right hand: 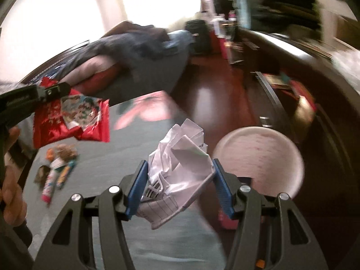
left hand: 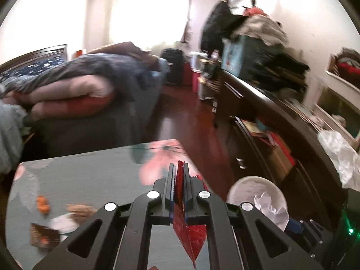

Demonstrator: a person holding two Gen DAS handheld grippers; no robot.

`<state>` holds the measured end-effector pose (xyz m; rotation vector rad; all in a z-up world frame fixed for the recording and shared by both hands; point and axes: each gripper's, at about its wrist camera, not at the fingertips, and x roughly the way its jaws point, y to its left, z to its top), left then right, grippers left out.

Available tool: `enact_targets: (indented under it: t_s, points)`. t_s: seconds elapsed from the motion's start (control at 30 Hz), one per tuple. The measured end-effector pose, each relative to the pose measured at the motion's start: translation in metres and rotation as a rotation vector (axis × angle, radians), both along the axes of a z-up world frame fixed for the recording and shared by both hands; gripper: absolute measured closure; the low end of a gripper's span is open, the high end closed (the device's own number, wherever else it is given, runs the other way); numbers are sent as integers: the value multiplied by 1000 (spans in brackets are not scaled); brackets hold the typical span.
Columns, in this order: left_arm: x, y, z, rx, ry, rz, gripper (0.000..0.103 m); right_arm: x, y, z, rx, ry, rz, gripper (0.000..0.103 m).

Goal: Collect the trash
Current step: 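Carry the chip bag and white paper to the wastebasket and release both, then grasp the crumpled brown paper with the left tool while the right tool grasps the lighter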

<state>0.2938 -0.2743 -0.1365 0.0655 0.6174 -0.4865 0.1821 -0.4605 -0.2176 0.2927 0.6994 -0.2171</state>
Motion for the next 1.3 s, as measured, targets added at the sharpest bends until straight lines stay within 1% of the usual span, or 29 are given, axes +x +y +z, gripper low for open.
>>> enact_targets:
  t_s: [0.07,0.17,0.27,0.4,0.5,0.53,0.57,0.6,0.63,0.67,0.73,0.8,0.83,0.87,0.9,1.03,1.17,1.3]
  points:
    - [-3,-31,-5,4,13,-60,97,-10,-26,-6,9,5,-53,45]
    - [-6,-67,-13,17,12,-115,96,-19,-59,-17,14,18,-120,45]
    - [-6,-101,-24,20,28,-176,96,-21,-83,-31,18,33,-170,45]
    - [-1,-143,-41,43,42,-228,95,-15,-112,-50,15,64,-215,45]
    - [3,-161,-53,64,47,-240,95,-5,-124,-64,10,84,-231,45]
    - [6,-166,-57,67,53,-244,92,-2,-129,-68,9,87,-234,44]
    - [9,-171,-60,72,59,-243,82,0,-131,-70,8,90,-237,43]
    - [10,-173,-62,70,62,-245,76,3,-133,-72,6,92,-242,42]
    - [12,-175,-63,66,64,-248,61,6,-134,-74,6,93,-245,41]
    - [13,-176,-63,63,58,-245,43,8,-136,-76,6,91,-247,41]
    - [13,-177,-61,52,29,-239,27,11,-139,-77,4,94,-253,37]
    - [9,-177,-57,58,-10,-234,25,12,-141,-77,-3,83,-257,30]
    - [9,-177,-55,63,-21,-230,22,13,-143,-77,-8,79,-259,28]
    - [8,-177,-54,68,-34,-225,20,15,-142,-76,-16,78,-261,25]
    - [6,-175,-52,71,-45,-223,19,15,-142,-74,-24,77,-263,22]
    - [3,-167,-47,78,-66,-207,19,12,-137,-68,-24,66,-260,22]
    - [-2,-150,-41,91,-90,-168,17,7,-125,-59,-14,58,-239,22]
    - [-4,-123,-34,95,-96,-114,14,3,-101,-46,-14,48,-204,17]
